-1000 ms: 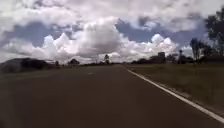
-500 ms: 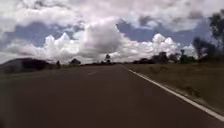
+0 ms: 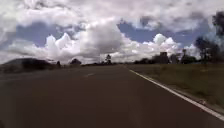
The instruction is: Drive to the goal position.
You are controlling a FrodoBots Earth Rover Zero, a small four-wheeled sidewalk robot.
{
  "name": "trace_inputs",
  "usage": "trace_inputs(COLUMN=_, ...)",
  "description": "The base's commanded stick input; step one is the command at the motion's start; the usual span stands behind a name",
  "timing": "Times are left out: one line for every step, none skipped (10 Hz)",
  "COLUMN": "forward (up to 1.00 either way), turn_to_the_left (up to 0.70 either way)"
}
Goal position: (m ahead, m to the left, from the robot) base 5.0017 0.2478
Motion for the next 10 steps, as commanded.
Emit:
trace_inputs(forward=1.0, turn_to_the_left=0.0)
trace_inputs(forward=1.0, turn_to_the_left=0.0)
trace_inputs(forward=1.0, turn_to_the_left=0.0)
trace_inputs(forward=1.0, turn_to_the_left=0.0)
trace_inputs(forward=1.0, turn_to_the_left=0.0)
trace_inputs(forward=1.0, turn_to_the_left=0.0)
trace_inputs(forward=1.0, turn_to_the_left=0.0)
trace_inputs(forward=1.0, turn_to_the_left=0.0)
trace_inputs(forward=1.0, turn_to_the_left=0.0)
trace_inputs(forward=1.0, turn_to_the_left=0.0)
